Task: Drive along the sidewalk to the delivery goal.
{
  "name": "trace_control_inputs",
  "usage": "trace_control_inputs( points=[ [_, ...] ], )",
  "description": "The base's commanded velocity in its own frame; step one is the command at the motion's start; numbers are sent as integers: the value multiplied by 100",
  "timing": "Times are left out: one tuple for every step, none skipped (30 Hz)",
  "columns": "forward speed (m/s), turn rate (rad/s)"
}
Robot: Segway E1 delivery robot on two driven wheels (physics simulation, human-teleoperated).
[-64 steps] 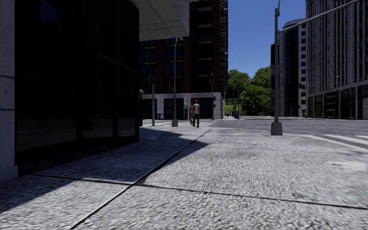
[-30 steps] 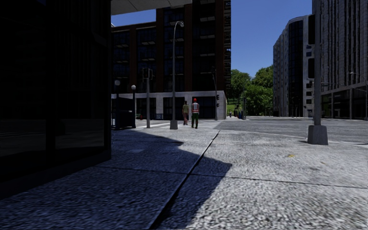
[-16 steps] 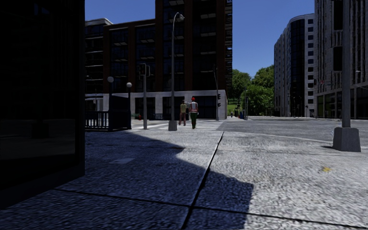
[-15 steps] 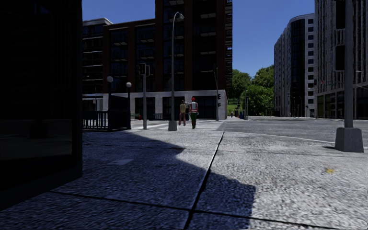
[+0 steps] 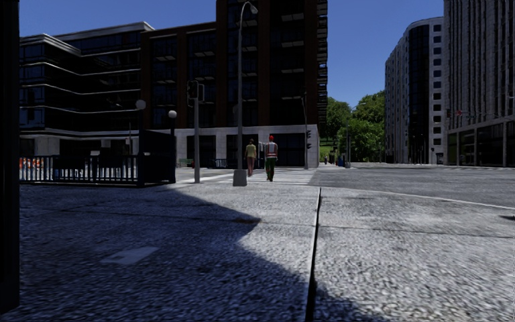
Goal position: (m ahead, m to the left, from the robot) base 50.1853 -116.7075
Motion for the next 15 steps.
trace_control_inputs(
  points=[
    [189, 0],
    [189, 0],
    [189, 0],
    [189, 0],
    [189, 0],
    [189, 0],
    [189, 0],
    [189, 0],
    [189, 0],
    [189, 0],
    [189, 0],
    [189, 0],
    [189, 0],
    [189, 0],
    [189, 0]
  ],
)
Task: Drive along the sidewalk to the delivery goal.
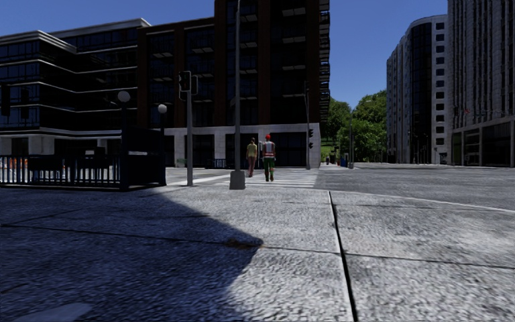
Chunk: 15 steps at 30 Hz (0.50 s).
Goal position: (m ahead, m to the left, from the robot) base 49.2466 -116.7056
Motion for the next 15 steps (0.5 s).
trace_control_inputs(
  points=[
    [189, 0],
    [189, 0],
    [189, 0],
    [189, 0],
    [189, 0],
    [189, 0],
    [189, 0],
    [189, 0],
    [189, 0],
    [189, 0],
    [189, 0],
    [189, 0],
    [189, 0],
    [189, 0],
    [189, 0]
  ],
)
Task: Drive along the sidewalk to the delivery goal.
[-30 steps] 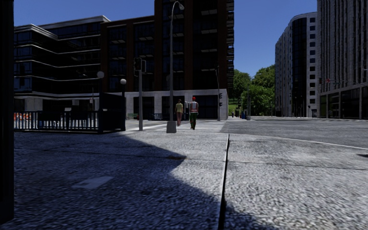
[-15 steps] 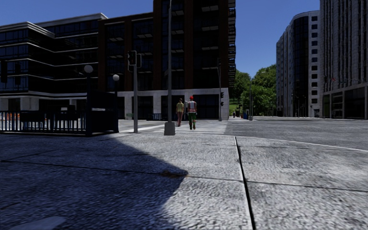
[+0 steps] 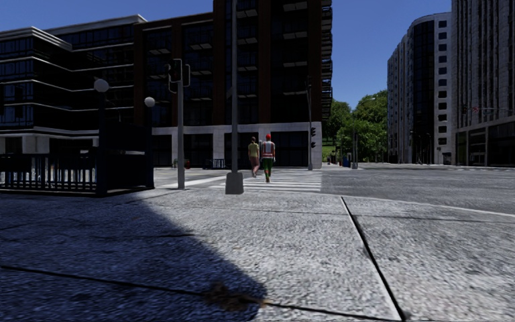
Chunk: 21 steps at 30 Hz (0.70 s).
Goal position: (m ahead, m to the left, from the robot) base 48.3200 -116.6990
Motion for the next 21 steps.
trace_control_inputs(
  points=[
    [189, 0],
    [189, 0],
    [189, 0],
    [189, 0],
    [189, 0],
    [189, 0],
    [189, 0],
    [188, 0],
    [188, 0],
    [187, 0],
    [187, 0],
    [187, 0],
    [187, 0],
    [186, 0],
    [186, 0],
    [186, 0],
    [186, 0],
    [186, 0],
    [186, 0],
    [186, 0],
    [186, 0]
  ],
)
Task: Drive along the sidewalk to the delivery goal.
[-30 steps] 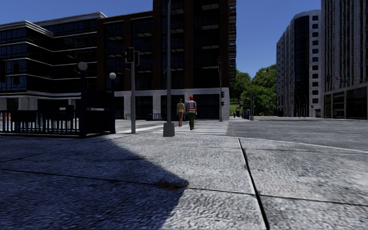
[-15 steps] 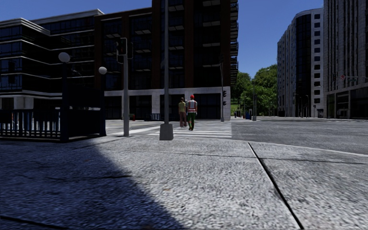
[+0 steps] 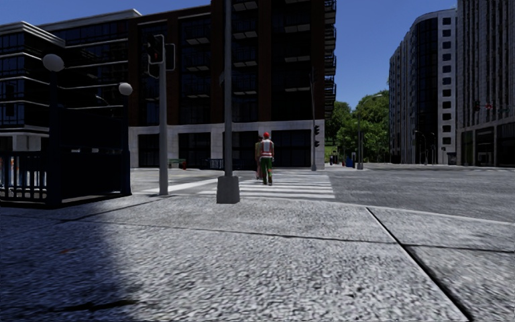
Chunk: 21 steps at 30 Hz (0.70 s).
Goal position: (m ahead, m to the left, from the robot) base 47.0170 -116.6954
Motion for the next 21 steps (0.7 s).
trace_control_inputs(
  points=[
    [186, 0],
    [186, 0],
    [186, 0],
    [185, 0],
    [185, 0],
    [185, 0],
    [184, 0],
    [183, -15],
    [183, -15],
    [183, -37],
    [182, -46],
    [182, -65],
    [182, -92],
    [182, -92],
    [182, -120],
    [181, -120],
    [181, -109],
    [180, -67],
    [180, -44],
    [180, -36],
    [180, -34]
  ],
)
